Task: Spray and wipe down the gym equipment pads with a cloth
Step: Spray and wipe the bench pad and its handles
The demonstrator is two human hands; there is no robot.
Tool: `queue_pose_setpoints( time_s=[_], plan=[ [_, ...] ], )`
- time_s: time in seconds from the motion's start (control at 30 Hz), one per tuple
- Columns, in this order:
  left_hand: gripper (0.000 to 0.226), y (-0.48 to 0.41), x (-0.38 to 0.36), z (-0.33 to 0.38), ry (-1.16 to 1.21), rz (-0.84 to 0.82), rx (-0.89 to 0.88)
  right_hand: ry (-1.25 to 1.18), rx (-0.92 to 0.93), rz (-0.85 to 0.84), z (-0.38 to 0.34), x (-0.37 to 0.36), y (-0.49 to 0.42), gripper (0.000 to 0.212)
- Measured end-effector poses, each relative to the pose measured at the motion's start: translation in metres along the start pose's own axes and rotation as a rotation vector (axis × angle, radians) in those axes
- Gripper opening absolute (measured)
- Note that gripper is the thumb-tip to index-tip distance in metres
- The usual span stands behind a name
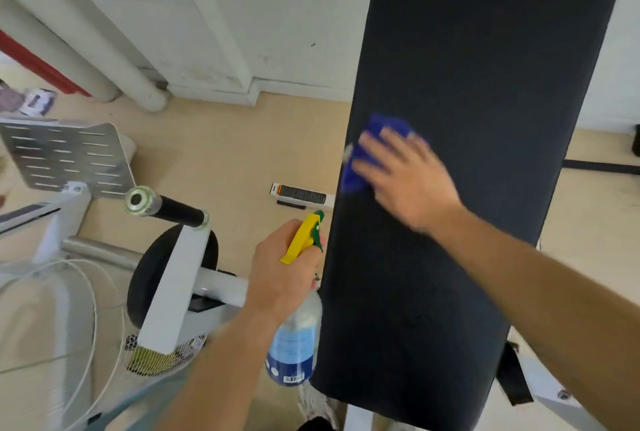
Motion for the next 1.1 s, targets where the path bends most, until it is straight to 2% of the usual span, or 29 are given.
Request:
queue_pose_setpoints(
  time_s=[0.07, 0.1, 0.27, 0.4, 0.53, 0.6, 0.7, 0.77, 0.8, 0.87, 1.0, 1.03, 1.1],
  plan=[
    [0.029, -0.001, 0.002, -0.003, 0.000, -0.023, -0.010, -0.056, -0.233, 0.044, 0.006, 0.015, -0.028, 0.051],
    [0.029, -0.002, 0.004, -0.003, 0.008, -0.029, -0.011, -0.065, -0.266, 0.051, -0.001, 0.014, -0.031, 0.050],
    [0.018, -0.014, 0.015, -0.003, 0.019, -0.086, -0.017, -0.083, 0.011, -0.048, -0.071, -0.029, 0.059, 0.064],
    [0.023, -0.016, 0.009, -0.004, 0.000, -0.140, -0.028, -0.039, 0.180, -0.135, -0.115, -0.057, 0.152, 0.068],
    [0.027, -0.009, -0.011, -0.007, -0.019, -0.122, -0.054, 0.005, 0.310, -0.117, -0.088, -0.056, 0.160, 0.064],
    [0.027, 0.000, -0.029, -0.008, 0.000, -0.102, -0.056, 0.037, 0.188, -0.022, -0.052, -0.047, 0.141, 0.056],
    [0.025, 0.014, -0.052, -0.008, 0.026, -0.078, -0.035, 0.027, -0.240, 0.176, 0.019, -0.022, 0.103, 0.043],
    [0.021, 0.027, -0.070, -0.006, 0.037, -0.077, -0.031, 0.004, -0.424, 0.200, 0.060, -0.006, 0.096, 0.041],
    [0.020, 0.031, -0.077, -0.006, 0.037, -0.078, -0.039, -0.001, -0.439, 0.194, 0.070, -0.004, 0.098, 0.041],
    [0.025, 0.041, -0.093, -0.005, 0.025, -0.070, -0.039, 0.004, -0.339, 0.184, 0.073, -0.009, 0.116, 0.042],
    [0.025, 0.060, -0.124, 0.001, 0.029, -0.079, -0.037, -0.053, 0.040, 0.045, 0.049, -0.028, 0.195, 0.040],
    [0.025, 0.064, -0.131, 0.002, 0.018, -0.085, -0.033, -0.074, 0.085, 0.026, 0.050, -0.027, 0.211, 0.039],
    [0.022, 0.068, -0.142, 0.002, 0.003, -0.089, -0.021, -0.136, 0.062, 0.036, 0.060, -0.016, 0.219, 0.039]
  ],
)
Point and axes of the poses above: each hand's wrist, its own y-axis away from the middle knuckle, its own x-axis out of the back of the hand, z = x × y, the point moved 2 cm from there along -y, towards the middle knuckle, and after that the axes turned 6 degrees about -x, right-handed, at the moved point
